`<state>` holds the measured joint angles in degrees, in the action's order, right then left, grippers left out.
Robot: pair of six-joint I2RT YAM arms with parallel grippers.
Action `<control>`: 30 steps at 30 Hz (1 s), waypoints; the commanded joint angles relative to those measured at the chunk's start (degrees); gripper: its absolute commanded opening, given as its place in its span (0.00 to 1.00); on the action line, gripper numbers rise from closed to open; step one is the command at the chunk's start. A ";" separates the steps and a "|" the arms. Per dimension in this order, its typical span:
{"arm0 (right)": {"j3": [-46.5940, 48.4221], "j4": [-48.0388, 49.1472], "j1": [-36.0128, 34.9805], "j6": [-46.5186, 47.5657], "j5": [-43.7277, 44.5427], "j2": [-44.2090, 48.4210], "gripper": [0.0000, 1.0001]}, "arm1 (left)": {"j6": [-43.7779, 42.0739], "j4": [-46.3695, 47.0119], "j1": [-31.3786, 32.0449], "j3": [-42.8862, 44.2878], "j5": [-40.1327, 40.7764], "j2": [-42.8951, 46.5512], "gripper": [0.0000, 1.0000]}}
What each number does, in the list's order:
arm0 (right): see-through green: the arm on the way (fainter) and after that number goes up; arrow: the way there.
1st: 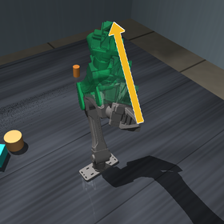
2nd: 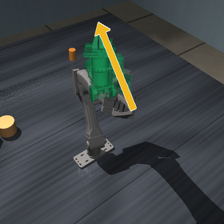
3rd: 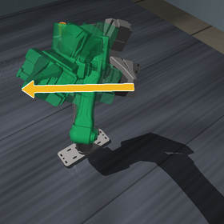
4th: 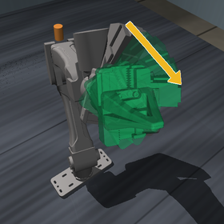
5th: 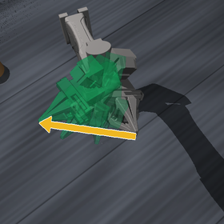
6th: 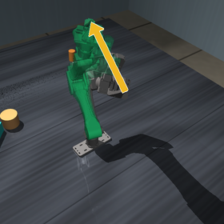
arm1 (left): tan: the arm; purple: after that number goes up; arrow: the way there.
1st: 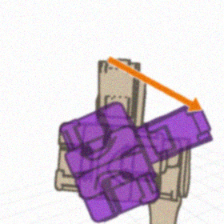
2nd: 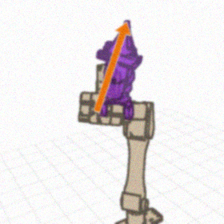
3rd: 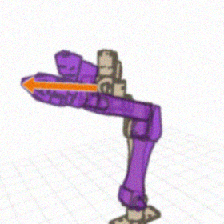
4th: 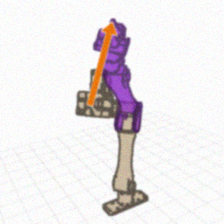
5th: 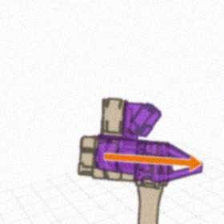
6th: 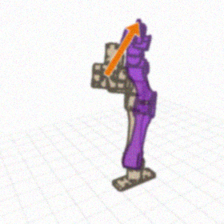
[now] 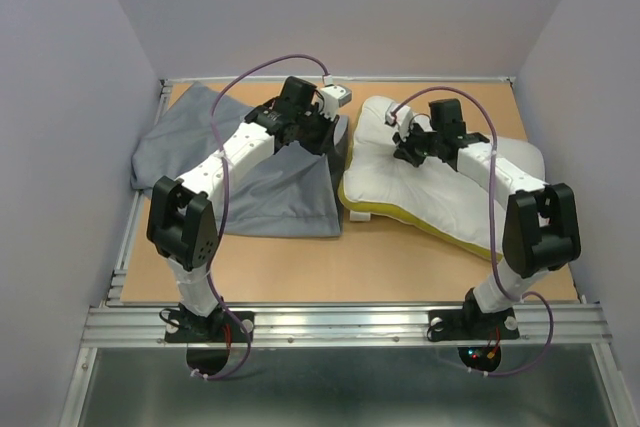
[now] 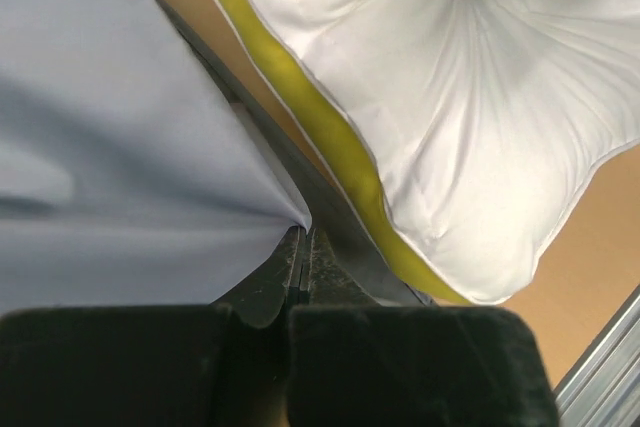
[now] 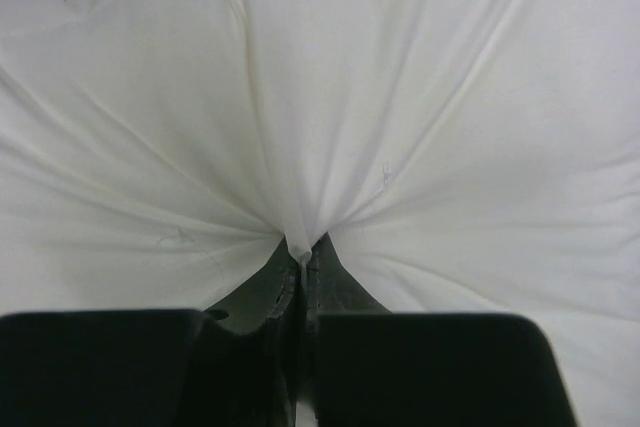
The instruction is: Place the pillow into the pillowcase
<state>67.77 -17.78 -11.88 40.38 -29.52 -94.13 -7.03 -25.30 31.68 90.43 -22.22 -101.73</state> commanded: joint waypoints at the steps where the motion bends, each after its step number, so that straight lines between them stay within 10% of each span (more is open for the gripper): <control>1: -3.42 9.43 -1.30 -4.88 -0.70 3.41 0.00 | -0.01 0.60 -0.57 0.09 -1.08 1.63 0.00; 11: -12.39 -4.17 -4.20 11.80 -16.18 15.37 0.01 | -0.44 0.16 -1.36 3.52 1.74 0.22 0.00; 22: -12.92 -18.69 -8.42 39.84 -5.73 8.79 0.01 | -1.85 -0.54 -1.45 0.71 0.77 3.03 0.00; 30: -3.71 -21.85 -8.42 43.72 -5.11 2.02 0.00 | -5.18 -0.98 -0.84 -3.67 -0.72 5.49 0.00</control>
<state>58.57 -37.82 -20.60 78.22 -36.45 -89.32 -9.50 -26.20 30.37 89.27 -21.56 -100.66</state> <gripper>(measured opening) 0.041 0.017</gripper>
